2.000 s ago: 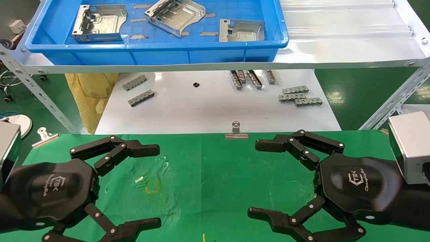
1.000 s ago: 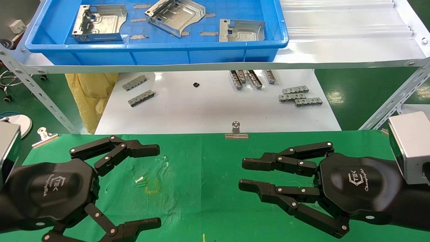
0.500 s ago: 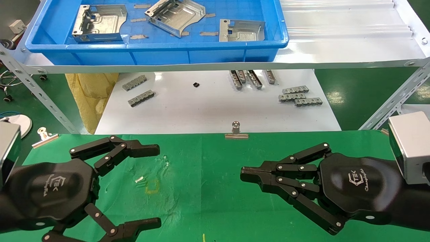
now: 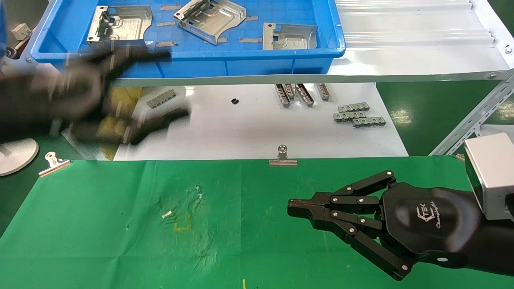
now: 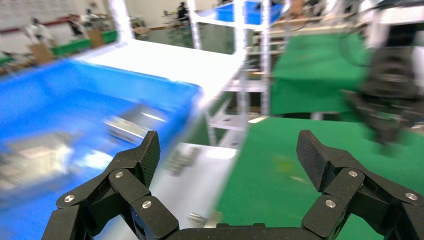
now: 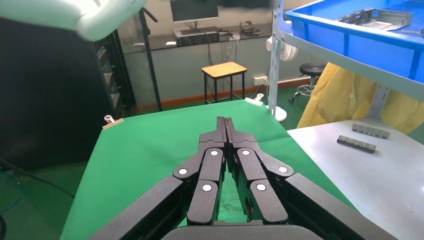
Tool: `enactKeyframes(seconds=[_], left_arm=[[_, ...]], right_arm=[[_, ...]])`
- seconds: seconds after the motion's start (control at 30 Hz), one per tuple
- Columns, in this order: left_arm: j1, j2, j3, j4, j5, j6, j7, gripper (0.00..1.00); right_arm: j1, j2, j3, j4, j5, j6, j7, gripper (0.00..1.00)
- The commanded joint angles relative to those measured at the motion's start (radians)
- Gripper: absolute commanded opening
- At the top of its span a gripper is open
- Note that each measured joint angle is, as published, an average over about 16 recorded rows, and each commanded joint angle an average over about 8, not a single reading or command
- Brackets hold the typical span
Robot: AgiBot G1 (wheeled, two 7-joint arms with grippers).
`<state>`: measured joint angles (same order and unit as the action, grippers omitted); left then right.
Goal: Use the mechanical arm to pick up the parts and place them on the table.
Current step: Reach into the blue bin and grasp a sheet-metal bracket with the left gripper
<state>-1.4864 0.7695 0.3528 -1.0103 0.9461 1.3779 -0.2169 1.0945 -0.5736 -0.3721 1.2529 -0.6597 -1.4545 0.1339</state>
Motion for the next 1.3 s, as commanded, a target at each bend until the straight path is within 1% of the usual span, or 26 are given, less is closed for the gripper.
enactKeyframes(seconds=[0.03, 0.17, 0.3, 0.33, 0.37, 0.47, 0.5, 0.57, 0.6, 0.63, 0.73, 0.77, 0.8, 0.97, 1.3], left_arm=[[-0.106, 0.044, 0.027, 0.067, 0.058, -0.013, -0.014, 1.00], [-0.287, 0.173, 0.093, 0.309, 0.201, -0.099, 0.026, 1.00], [-0.412, 0.298, 0.135, 0.536, 0.313, -0.264, 0.080, 1.00], [-0.435, 0.328, 0.142, 0.586, 0.333, -0.309, 0.091, 1.00], [-0.456, 0.357, 0.149, 0.632, 0.351, -0.354, 0.100, 1.00], [-0.501, 0.430, 0.164, 0.744, 0.390, -0.464, 0.121, 1.00], [-0.512, 0.450, 0.169, 0.774, 0.399, -0.491, 0.125, 0.96], [-0.531, 0.484, 0.178, 0.828, 0.416, -0.539, 0.132, 0.73], [-0.538, 0.498, 0.182, 0.850, 0.423, -0.558, 0.136, 0.60], [-0.545, 0.510, 0.186, 0.870, 0.430, -0.574, 0.138, 0.48], [-0.557, 0.538, 0.197, 0.919, 0.448, -0.608, 0.143, 0.10], [-0.559, 0.544, 0.200, 0.932, 0.452, -0.616, 0.143, 0.01], [-0.560, 0.550, 0.202, 0.943, 0.455, -0.623, 0.142, 0.00], [-0.556, 0.566, 0.204, 0.975, 0.456, -0.644, 0.131, 0.00], [-0.543, 0.574, 0.191, 0.976, 0.435, -0.682, 0.112, 0.00]], right_arm=[[0.000, 0.000, 0.000, 0.000, 0.000, 0.000, 0.000, 0.00], [0.000, 0.000, 0.000, 0.000, 0.000, 0.000, 0.000, 0.00], [0.000, 0.000, 0.000, 0.000, 0.000, 0.000, 0.000, 0.00], [0.000, 0.000, 0.000, 0.000, 0.000, 0.000, 0.000, 0.02], [0.000, 0.000, 0.000, 0.000, 0.000, 0.000, 0.000, 0.12], [0.000, 0.000, 0.000, 0.000, 0.000, 0.000, 0.000, 0.50], [0.000, 0.000, 0.000, 0.000, 0.000, 0.000, 0.000, 0.62], [0.000, 0.000, 0.000, 0.000, 0.000, 0.000, 0.000, 0.87], [0.000, 0.000, 0.000, 0.000, 0.000, 0.000, 0.000, 0.98], [0.000, 0.000, 0.000, 0.000, 0.000, 0.000, 0.000, 1.00], [0.000, 0.000, 0.000, 0.000, 0.000, 0.000, 0.000, 1.00], [0.000, 0.000, 0.000, 0.000, 0.000, 0.000, 0.000, 1.00], [0.000, 0.000, 0.000, 0.000, 0.000, 0.000, 0.000, 1.00], [0.000, 0.000, 0.000, 0.000, 0.000, 0.000, 0.000, 1.00], [0.000, 0.000, 0.000, 0.000, 0.000, 0.000, 0.000, 1.00]])
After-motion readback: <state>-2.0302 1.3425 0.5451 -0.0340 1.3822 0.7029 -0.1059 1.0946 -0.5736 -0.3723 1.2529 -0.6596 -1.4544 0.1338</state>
